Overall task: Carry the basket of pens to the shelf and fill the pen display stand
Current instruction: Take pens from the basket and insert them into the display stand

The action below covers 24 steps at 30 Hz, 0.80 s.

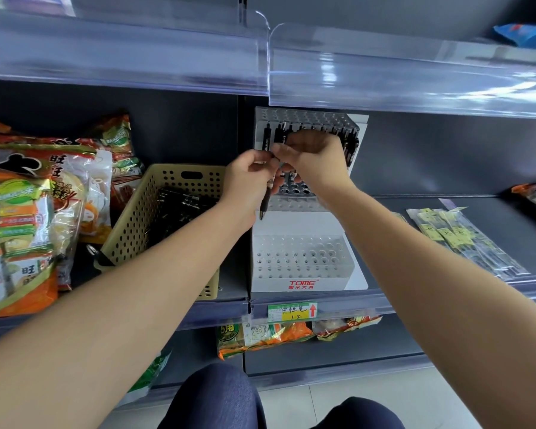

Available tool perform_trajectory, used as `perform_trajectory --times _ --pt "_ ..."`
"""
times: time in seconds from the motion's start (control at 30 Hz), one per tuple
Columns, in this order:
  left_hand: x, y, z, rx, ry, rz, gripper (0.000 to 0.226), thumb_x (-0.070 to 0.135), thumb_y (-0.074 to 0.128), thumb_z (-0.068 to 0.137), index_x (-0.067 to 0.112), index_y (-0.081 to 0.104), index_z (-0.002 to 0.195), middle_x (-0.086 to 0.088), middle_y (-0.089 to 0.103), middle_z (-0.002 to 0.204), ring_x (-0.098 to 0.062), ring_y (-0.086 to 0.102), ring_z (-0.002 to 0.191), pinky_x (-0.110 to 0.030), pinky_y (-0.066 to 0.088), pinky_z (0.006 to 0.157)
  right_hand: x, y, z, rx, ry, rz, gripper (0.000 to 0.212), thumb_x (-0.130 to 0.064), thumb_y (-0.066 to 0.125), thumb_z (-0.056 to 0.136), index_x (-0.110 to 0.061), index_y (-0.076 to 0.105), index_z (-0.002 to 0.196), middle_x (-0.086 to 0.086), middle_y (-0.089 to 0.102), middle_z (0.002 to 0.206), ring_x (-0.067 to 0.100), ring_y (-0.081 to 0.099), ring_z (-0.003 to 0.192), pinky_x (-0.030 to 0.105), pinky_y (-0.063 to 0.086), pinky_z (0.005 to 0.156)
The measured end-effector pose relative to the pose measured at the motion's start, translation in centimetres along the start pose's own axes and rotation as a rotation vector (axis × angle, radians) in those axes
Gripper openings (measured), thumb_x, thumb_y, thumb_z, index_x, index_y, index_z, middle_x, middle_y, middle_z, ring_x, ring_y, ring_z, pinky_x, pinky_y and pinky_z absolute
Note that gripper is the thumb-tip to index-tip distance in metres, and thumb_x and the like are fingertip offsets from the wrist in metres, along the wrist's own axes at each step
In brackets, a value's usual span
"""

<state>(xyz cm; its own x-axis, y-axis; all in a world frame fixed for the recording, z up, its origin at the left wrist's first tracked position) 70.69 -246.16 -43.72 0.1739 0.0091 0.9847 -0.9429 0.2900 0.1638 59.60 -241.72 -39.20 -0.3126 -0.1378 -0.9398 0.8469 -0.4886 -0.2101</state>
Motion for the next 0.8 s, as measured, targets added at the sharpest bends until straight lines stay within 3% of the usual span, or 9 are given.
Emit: perform_trajectory --times 0.17,0.27,0.33,0.4,0.47,0.67,0.8 --pt "0.4 -0.6 -0.1 -0.006 0.027 0.08 0.015 0.009 0.059 0.092 0.02 0.065 0.084 -0.005 0.069 0.093 -0.023 0.066 0.091 -0.036 0.052 0.088 -0.8 -0.5 0.5 0.049 -0.022 -0.045 0.013 -0.014 0.073 0.082 -0.011 0.068 0.094 0.001 0.07 0.077 0.011 0.064 0.06 0.024 0.052 0.052" --pt "0.5 -1.2 -0.3 -0.012 0.024 0.099 0.015 0.006 0.058 0.093 0.019 0.064 0.087 0.001 0.065 0.085 -0.011 0.061 0.08 -0.024 0.052 0.077 -1.7 -1.0 1.1 0.121 -0.097 -0.093 0.006 -0.017 0.073 0.08 -0.021 0.069 0.078 -0.003 0.07 0.07 0.014 0.066 0.064 0.04 0.059 0.068" --pt "0.4 -1.6 -0.5 -0.013 0.024 0.117 0.012 0.005 0.058 0.093 0.016 0.064 0.089 0.0 0.065 0.084 -0.011 0.06 0.077 -0.021 0.051 0.072 -2.2 -1.3 1.5 0.197 -0.142 -0.149 0.01 -0.02 0.071 0.079 -0.023 0.068 0.07 -0.002 0.07 0.069 0.019 0.068 0.068 0.043 0.058 0.072" --pt "0.3 -2.1 -0.6 -0.01 0.032 0.16 0.012 0.006 0.059 0.093 0.016 0.064 0.089 0.0 0.065 0.081 -0.013 0.059 0.077 -0.025 0.051 0.073 -2.6 -1.6 1.8 0.264 -0.157 -0.232 0.017 -0.022 0.069 0.081 -0.016 0.065 0.066 0.001 0.068 0.065 0.019 0.064 0.062 0.029 0.054 0.063" --pt "0.0 -2.5 -0.6 0.0 0.035 0.234 0.014 0.007 0.06 0.093 0.018 0.064 0.086 0.0 0.065 0.081 -0.015 0.06 0.079 -0.03 0.053 0.079 -2.7 -1.9 1.9 0.313 -0.178 -0.31 0.026 -0.023 0.067 0.084 -0.016 0.058 0.061 -0.005 0.059 0.056 0.01 0.053 0.052 0.017 0.039 0.052" --pt "-0.5 -3.6 -0.7 0.023 0.055 0.407 0.019 0.011 0.062 0.09 0.026 0.064 0.079 -0.001 0.068 0.086 -0.021 0.066 0.089 -0.042 0.055 0.089 -1.7 -1.6 2.2 0.332 -0.178 -0.383 0.013 -0.021 0.066 0.085 -0.012 0.075 0.084 0.005 0.073 0.079 0.017 0.062 0.071 0.021 0.037 0.059" --pt "-0.9 -4.2 -0.8 0.032 0.059 0.457 0.02 0.009 0.061 0.09 0.026 0.064 0.078 0.001 0.068 0.088 -0.02 0.065 0.091 -0.042 0.055 0.088 -2.0 -1.2 2.5 0.348 -0.198 -0.411 0.015 -0.022 0.066 0.085 -0.012 0.076 0.085 0.003 0.073 0.079 0.009 0.055 0.066 0.01 0.032 0.049"
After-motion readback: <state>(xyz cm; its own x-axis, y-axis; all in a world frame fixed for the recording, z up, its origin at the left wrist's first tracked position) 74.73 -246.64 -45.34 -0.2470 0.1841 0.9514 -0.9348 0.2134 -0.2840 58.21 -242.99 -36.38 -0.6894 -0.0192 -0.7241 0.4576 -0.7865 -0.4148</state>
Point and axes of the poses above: each hand's wrist, its own z-axis towards the middle knuckle, its own y-axis out of the palm, x = y × z, the point moved 5 cm from there along z, towards the middle knuckle
